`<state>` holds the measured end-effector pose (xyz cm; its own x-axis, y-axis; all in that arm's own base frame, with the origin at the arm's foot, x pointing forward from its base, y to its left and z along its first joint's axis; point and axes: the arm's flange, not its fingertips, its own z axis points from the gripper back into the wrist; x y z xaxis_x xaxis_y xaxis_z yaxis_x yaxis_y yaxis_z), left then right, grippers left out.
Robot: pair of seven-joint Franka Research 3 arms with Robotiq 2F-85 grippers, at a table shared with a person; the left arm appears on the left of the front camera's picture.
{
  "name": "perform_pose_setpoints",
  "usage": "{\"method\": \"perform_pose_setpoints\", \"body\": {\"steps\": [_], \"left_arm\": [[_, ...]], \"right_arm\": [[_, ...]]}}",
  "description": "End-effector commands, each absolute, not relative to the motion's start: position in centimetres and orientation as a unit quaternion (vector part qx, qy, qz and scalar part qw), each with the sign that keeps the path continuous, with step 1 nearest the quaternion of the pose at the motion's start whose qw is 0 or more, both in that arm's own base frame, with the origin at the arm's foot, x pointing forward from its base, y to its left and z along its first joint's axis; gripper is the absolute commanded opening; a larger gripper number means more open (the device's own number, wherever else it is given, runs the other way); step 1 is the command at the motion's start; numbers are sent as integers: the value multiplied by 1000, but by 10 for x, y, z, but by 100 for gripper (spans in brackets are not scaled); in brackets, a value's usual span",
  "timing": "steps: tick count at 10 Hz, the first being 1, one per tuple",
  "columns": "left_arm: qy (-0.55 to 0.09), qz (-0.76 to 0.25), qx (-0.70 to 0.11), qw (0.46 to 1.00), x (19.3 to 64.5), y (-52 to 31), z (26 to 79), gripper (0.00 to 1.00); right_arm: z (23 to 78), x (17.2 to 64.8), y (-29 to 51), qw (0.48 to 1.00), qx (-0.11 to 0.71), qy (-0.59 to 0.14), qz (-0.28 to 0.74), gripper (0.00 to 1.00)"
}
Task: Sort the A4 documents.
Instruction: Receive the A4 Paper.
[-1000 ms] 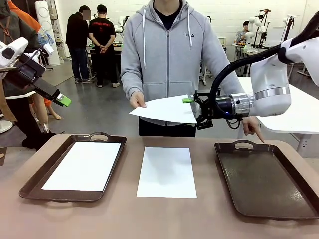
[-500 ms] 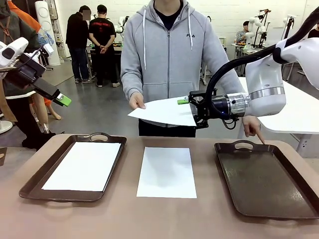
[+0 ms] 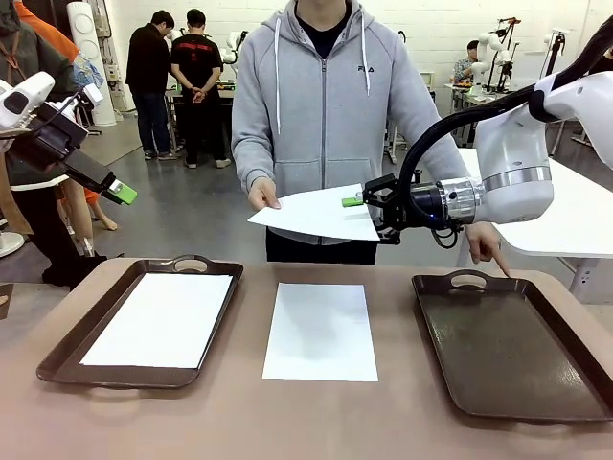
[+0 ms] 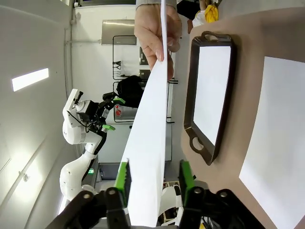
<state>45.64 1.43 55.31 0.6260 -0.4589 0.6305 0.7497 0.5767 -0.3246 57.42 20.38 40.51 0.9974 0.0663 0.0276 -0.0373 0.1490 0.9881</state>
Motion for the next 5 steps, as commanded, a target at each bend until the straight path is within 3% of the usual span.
{"method": "perform_pose_setpoints", "body": {"steps": [1, 2, 3, 4, 5], "left_arm": [[-250, -358, -292, 851, 455, 15, 554, 100], [-250, -358, -292, 851, 455, 15, 554, 100], [-250, -358, -292, 851, 455, 15, 554, 100], [-250, -358, -292, 851, 455, 15, 554, 100], [-250, -358, -292, 851, 455, 15, 554, 100]], "right_arm": [[406, 569, 204, 761, 648, 22, 22, 28], [405, 569, 204, 761, 648, 24, 21, 29], [405, 570, 203, 761, 648, 25, 20, 10], [405, 570, 203, 761, 648, 25, 19, 11], [404, 570, 202, 762, 647, 27, 15, 0]]}}
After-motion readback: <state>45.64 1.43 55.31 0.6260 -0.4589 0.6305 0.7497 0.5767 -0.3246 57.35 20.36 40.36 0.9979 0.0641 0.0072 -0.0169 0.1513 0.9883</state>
